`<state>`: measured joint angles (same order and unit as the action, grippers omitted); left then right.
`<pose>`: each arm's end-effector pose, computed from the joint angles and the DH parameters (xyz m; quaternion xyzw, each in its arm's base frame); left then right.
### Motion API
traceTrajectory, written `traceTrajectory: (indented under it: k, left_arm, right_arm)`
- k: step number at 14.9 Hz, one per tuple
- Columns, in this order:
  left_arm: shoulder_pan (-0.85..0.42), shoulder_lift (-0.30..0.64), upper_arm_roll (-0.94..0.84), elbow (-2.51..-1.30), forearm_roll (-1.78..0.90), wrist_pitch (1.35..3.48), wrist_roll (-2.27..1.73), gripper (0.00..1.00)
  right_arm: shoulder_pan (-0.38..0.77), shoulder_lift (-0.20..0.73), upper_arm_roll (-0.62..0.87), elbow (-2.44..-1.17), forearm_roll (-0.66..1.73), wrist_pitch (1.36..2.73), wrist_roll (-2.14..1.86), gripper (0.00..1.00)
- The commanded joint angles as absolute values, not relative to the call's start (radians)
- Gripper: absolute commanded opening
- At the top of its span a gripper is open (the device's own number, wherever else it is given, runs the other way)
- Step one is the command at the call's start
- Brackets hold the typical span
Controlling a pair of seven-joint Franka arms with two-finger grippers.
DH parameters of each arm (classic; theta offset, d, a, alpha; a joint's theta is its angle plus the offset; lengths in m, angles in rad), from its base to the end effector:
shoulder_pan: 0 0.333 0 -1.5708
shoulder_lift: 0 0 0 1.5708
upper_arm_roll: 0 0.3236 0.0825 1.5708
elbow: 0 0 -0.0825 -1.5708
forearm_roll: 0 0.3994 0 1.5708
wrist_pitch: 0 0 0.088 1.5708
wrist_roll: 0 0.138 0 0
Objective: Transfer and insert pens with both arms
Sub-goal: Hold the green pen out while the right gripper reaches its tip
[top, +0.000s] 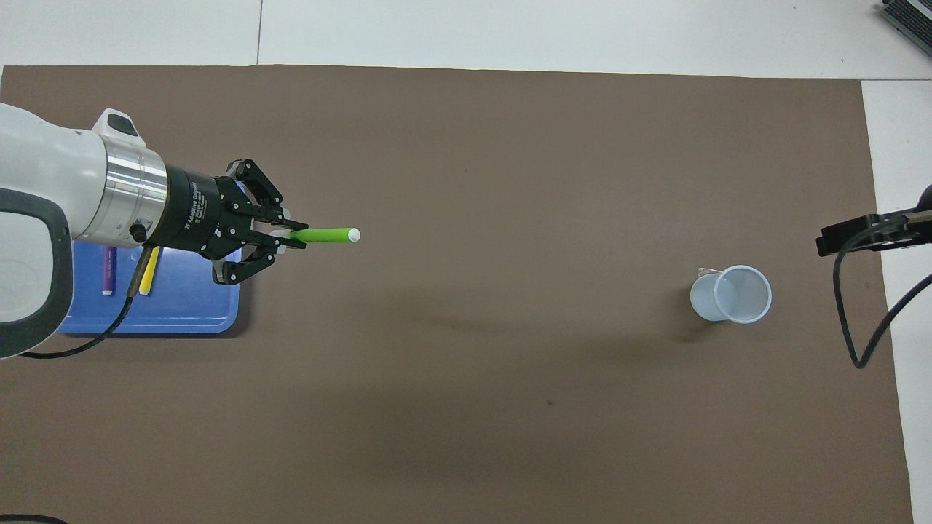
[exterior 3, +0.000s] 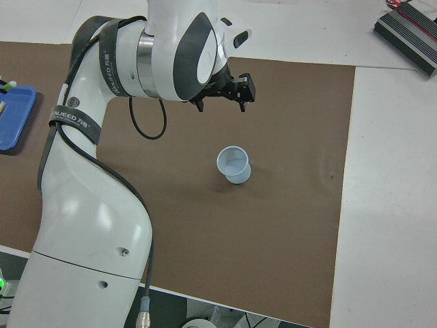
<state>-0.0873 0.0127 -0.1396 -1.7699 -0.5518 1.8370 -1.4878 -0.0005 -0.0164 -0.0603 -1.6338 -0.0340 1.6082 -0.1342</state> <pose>0.5651 -0.1893 0.5353 0.7387 0.6190 -0.1836 0.1936 0.5654 -0.0392 0.5830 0.9992 0.0374 -0.0062 0.0160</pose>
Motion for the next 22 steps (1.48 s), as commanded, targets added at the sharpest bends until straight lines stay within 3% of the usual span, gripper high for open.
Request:
traceTrajectory:
  k: [1, 11, 13, 16, 22]
  left_arm:
    - [-0.095, -0.014, -0.132, -1.798, -0.569, 1.844, -1.503, 0.00]
    - [-0.104, -0.038, -0.133, -1.844, -0.591, 1.839, -1.505, 0.00]
    - [-0.104, -0.040, -0.133, -1.845, -0.591, 1.838, -1.505, 0.00]
    - [-0.104, -0.051, -0.135, -1.865, -0.606, 1.839, -1.503, 0.00]
    - [-0.112, -0.092, -0.135, -1.936, -0.722, 1.839, -1.503, 0.00]
  right_arm:
    - [0.002, -0.018, -0.063, -1.637, -0.023, 1.608, -0.138, 1.00]
    - [0.043, -0.028, -0.058, -1.663, 0.005, 1.652, -0.134, 1.00]
    - [0.093, -0.022, -0.048, -1.666, 0.041, 1.764, -0.126, 1.00]
    - [0.144, -0.018, -0.046, -1.672, 0.265, 1.842, 0.207, 1.00]
    - [0.221, -0.018, -0.044, -1.697, 0.379, 1.940, 0.499, 1.00]
